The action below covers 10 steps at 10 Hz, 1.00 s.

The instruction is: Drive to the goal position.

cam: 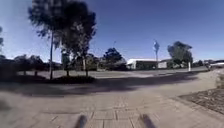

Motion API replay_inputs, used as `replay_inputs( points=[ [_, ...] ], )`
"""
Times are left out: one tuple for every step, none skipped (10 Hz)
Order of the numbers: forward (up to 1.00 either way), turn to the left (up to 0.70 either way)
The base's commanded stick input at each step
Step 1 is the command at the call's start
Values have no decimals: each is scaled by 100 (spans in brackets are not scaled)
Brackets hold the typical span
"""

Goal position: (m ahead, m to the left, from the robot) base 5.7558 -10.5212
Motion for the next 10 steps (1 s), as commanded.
replay_inputs(
  points=[
    [100,-27],
    [100,-27],
    [100,-27],
    [100,-27],
    [100,-27],
    [100,-27],
    [100,-27],
    [100,-27],
    [100,-27],
    [100,-27]
  ],
)
